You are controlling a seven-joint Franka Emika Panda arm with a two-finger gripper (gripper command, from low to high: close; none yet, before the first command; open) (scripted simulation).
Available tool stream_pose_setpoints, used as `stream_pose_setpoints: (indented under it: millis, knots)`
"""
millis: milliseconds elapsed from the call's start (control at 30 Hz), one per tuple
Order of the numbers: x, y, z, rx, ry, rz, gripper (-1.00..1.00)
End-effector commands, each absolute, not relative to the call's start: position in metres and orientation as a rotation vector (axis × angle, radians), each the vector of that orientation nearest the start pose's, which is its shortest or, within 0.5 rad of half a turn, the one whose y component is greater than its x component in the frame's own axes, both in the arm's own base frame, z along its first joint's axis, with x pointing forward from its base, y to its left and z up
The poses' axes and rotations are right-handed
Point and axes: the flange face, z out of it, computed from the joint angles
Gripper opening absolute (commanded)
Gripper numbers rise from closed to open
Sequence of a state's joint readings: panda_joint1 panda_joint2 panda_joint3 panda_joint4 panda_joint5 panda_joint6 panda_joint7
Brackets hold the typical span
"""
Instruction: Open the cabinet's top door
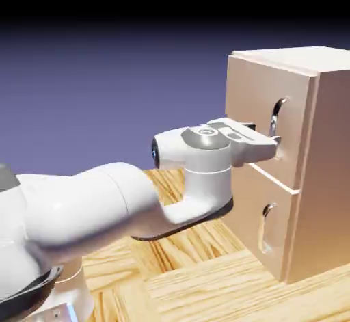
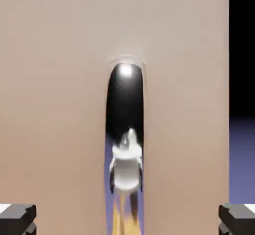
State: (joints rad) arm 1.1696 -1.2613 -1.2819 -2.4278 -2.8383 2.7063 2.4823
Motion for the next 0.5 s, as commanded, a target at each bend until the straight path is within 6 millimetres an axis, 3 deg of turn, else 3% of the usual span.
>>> stream_pose_setpoints:
  millis: [0, 33, 167, 300, 467]
  knots:
    - [0.443, -0.092, 0.454, -1.763, 0.672, -1.722, 0.0]
    - [0.443, -0.092, 0.454, -1.764, 0.672, -1.722, -1.0]
    - [0.424, -0.083, 0.453, -1.759, 0.737, -1.767, -1.0]
    - [0.423, -0.083, 0.454, -1.759, 0.739, -1.767, -1.0]
    - [0.402, -0.071, 0.454, -1.753, 0.816, -1.817, -1.0]
